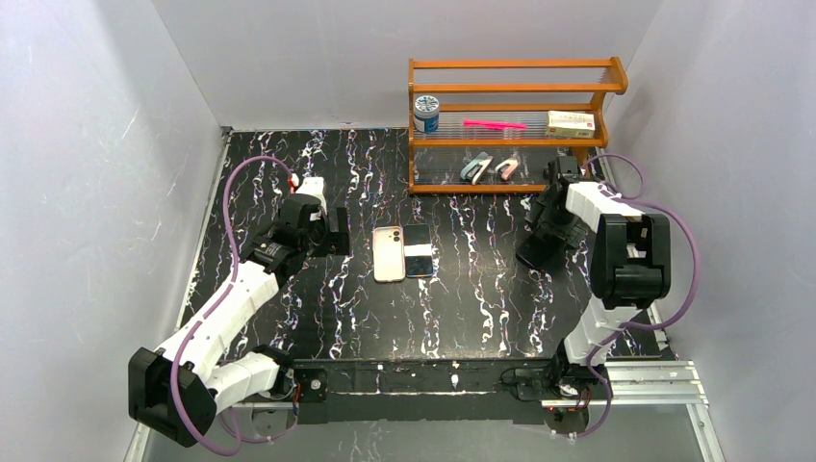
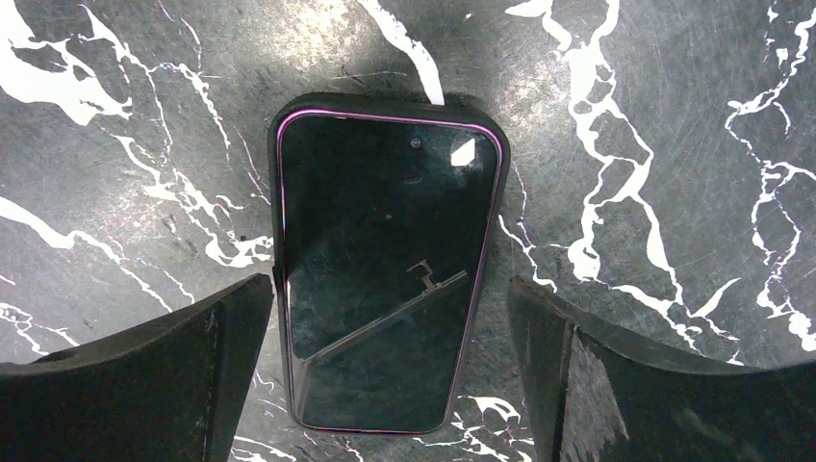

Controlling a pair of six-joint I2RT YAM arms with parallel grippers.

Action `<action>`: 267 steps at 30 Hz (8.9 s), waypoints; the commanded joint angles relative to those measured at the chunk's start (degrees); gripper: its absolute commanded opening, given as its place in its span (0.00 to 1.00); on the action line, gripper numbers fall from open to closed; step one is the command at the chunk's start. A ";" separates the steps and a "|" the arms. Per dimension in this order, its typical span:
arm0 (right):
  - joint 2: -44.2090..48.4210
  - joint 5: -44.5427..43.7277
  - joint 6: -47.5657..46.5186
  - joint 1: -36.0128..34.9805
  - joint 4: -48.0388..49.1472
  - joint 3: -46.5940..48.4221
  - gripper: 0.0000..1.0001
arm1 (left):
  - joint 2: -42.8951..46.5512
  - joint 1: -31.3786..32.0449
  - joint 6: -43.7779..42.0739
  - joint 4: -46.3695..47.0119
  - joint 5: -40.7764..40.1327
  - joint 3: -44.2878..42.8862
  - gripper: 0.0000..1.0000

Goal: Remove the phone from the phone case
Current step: Pick up the phone at the center of the board, then adjust the phone, then remove the phone case from the phone.

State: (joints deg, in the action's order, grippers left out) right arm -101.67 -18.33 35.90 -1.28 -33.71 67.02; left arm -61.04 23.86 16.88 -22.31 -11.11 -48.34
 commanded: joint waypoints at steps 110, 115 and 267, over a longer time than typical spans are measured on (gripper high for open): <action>18.61 33.12 8.08 -45.32 56.47 -16.87 0.01 | -9.23 12.27 26.31 30.60 18.40 5.08 0.60; 17.51 35.20 10.14 -46.71 59.34 -17.57 0.01 | -8.35 12.27 26.63 33.77 16.85 6.21 0.48; 10.81 52.60 2.14 -45.92 107.54 -29.42 0.01 | 2.30 -0.04 65.48 66.86 17.74 21.18 0.00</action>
State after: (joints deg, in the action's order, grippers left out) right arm -93.19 31.68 57.12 -46.68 79.66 35.00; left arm -58.96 23.40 81.82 50.43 6.85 -23.70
